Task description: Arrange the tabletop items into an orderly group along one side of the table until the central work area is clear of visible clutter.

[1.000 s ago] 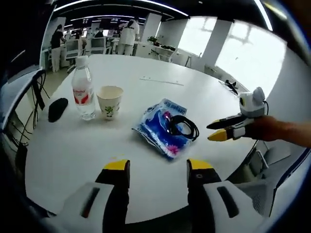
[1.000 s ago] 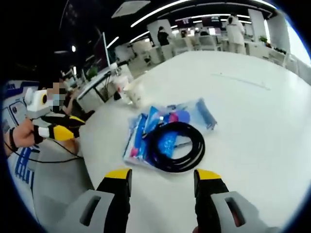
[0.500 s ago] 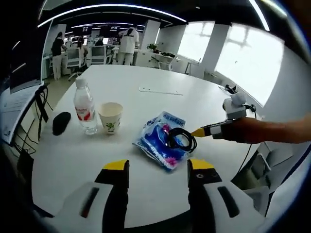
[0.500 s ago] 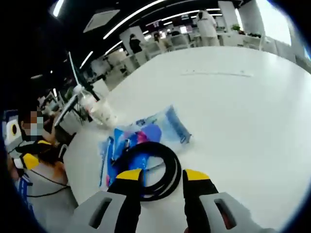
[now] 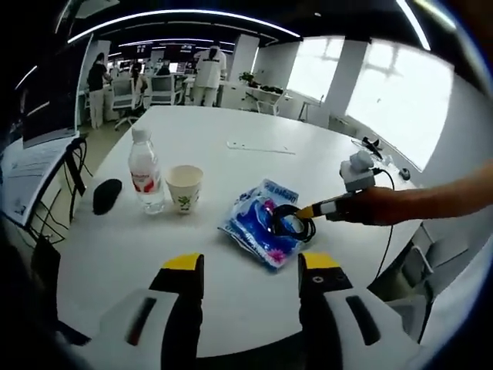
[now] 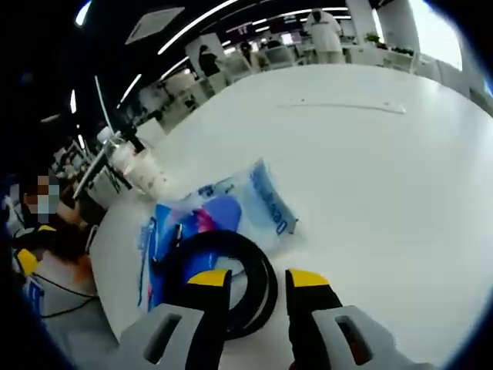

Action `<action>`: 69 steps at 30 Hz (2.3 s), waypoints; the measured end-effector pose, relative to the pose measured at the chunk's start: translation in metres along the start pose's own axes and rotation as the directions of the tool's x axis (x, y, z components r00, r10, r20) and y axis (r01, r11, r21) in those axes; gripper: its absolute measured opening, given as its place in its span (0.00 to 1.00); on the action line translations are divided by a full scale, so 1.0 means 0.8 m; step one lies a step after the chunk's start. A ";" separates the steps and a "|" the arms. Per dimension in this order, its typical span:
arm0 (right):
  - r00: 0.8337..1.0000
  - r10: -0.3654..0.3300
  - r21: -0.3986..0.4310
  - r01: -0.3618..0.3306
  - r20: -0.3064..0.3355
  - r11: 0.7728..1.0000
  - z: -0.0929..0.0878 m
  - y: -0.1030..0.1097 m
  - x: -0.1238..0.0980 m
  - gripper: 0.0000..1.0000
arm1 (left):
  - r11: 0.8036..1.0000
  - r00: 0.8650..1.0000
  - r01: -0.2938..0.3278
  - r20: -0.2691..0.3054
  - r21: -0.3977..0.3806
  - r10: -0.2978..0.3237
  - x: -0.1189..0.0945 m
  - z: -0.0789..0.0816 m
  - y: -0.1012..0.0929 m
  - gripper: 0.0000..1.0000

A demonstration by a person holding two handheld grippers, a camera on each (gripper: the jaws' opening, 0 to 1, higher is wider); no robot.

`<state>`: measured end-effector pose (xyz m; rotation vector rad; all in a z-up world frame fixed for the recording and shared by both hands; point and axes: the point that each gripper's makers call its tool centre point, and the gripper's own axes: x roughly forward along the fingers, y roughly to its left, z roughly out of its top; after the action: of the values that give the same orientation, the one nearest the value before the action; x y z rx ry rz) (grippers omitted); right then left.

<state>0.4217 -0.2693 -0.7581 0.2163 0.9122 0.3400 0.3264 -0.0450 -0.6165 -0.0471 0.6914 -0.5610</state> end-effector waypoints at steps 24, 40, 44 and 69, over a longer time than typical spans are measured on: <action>0.994 -0.104 -0.026 0.105 0.024 0.994 -0.013 -0.002 -0.034 0.07 | 0.997 0.997 0.077 -0.008 0.023 -0.077 0.045 0.031 -0.008 0.51; 0.987 -0.128 0.027 0.126 0.093 0.992 -0.014 0.007 -0.059 0.05 | 0.997 0.997 0.081 -0.011 -0.005 -0.081 0.039 0.021 0.002 0.51; 0.985 -0.126 0.031 0.123 0.116 0.992 -0.010 0.010 -0.068 0.05 | 0.997 0.997 0.076 -0.001 -0.014 -0.076 0.036 0.022 0.005 0.51; 0.976 -0.023 0.030 0.017 0.217 0.999 -0.004 0.055 -0.128 0.02 | 0.995 0.997 0.080 0.019 -0.052 -0.079 0.033 0.018 0.004 0.50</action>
<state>0.3526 -0.2671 -0.6703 0.2648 0.7023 0.2787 0.3528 -0.0577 -0.6216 -0.1289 0.6895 -0.6182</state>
